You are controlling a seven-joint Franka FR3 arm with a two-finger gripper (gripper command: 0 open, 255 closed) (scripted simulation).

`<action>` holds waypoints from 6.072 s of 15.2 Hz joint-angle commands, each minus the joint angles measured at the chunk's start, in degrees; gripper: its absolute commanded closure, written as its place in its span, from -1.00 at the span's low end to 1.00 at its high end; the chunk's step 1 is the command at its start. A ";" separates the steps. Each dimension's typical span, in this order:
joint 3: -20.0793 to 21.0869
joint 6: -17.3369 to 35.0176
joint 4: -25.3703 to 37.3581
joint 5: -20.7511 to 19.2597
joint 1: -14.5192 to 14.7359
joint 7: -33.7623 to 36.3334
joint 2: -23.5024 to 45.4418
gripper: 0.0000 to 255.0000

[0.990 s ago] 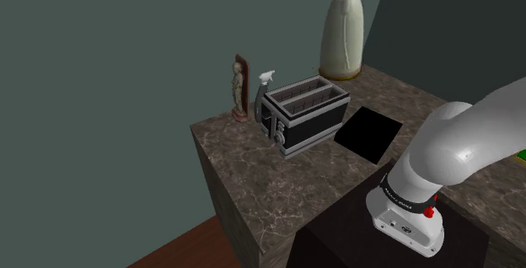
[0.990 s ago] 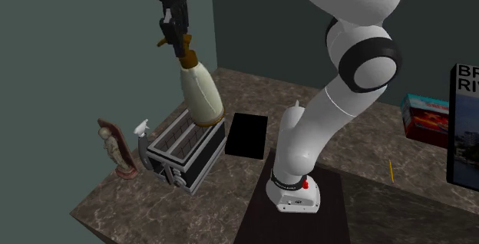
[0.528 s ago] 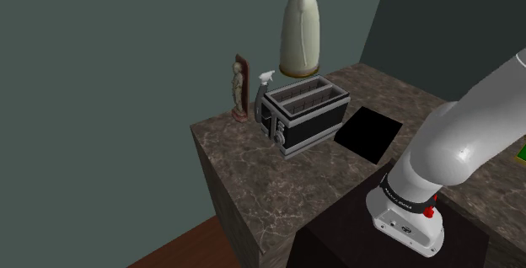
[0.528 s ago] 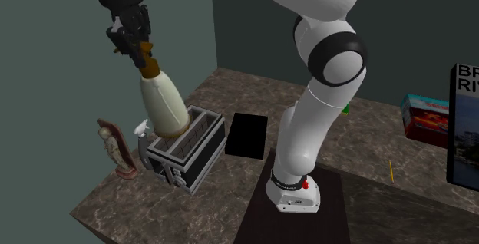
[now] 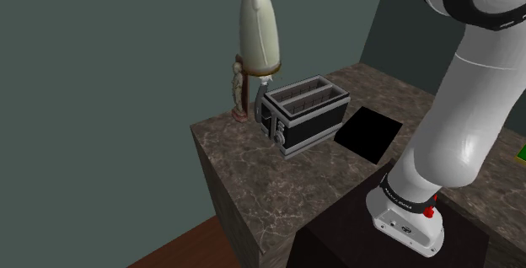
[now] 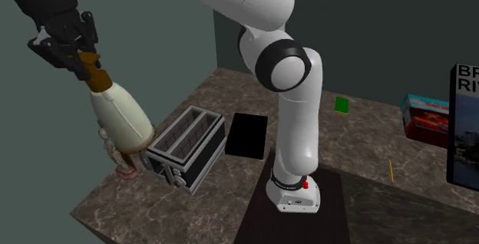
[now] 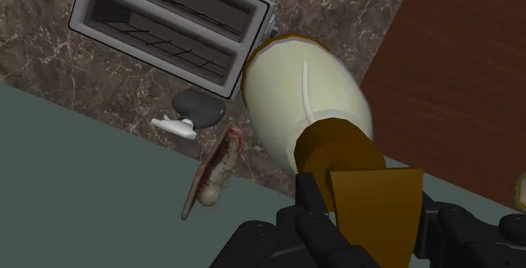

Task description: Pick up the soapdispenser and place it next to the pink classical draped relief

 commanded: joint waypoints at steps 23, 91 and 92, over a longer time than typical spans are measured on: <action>-1.41 23.21 -33.60 4.91 -2.48 0.00 -11.08 1.00; -1.38 52.23 -65.70 5.87 -2.34 1.02 -14.31 -1.00; -1.38 52.23 -65.70 5.87 -2.34 1.02 -14.31 -1.00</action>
